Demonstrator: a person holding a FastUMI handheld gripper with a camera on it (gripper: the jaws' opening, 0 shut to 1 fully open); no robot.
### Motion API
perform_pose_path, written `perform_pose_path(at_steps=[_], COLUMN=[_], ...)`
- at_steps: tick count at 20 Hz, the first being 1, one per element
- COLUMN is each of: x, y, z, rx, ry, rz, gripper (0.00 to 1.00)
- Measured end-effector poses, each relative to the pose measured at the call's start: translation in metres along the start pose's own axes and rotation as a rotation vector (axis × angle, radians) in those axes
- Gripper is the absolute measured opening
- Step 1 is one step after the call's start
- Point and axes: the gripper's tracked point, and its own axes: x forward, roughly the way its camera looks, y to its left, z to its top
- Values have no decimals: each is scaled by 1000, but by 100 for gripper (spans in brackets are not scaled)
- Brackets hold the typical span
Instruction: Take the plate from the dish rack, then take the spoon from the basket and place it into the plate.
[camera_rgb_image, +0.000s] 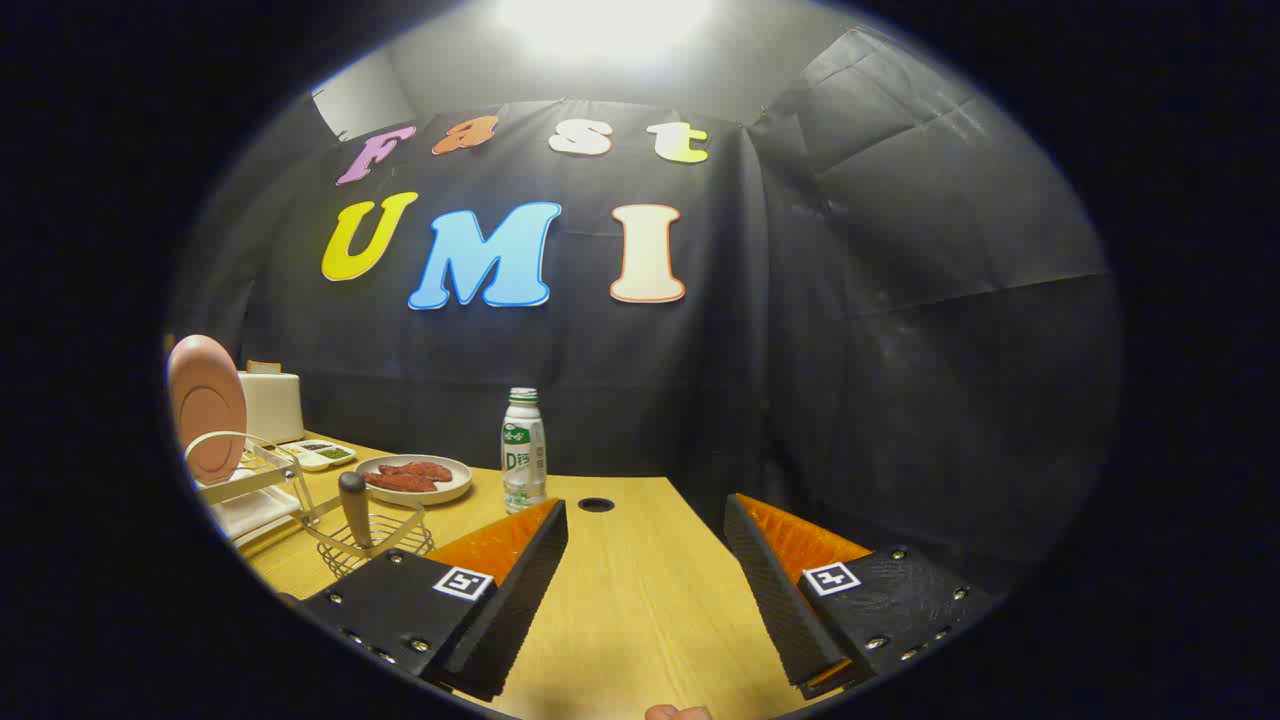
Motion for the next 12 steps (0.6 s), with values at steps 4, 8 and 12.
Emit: perform_pose_path(at_steps=[4, 8, 12], x=[-39, -91, -134], y=[-34, -29, 13], z=[29, 54, 91], rx=[-25, -41, -9], ry=[8, 45, 73], rz=[-46, -44, 24], gripper=[97, 97, 97])
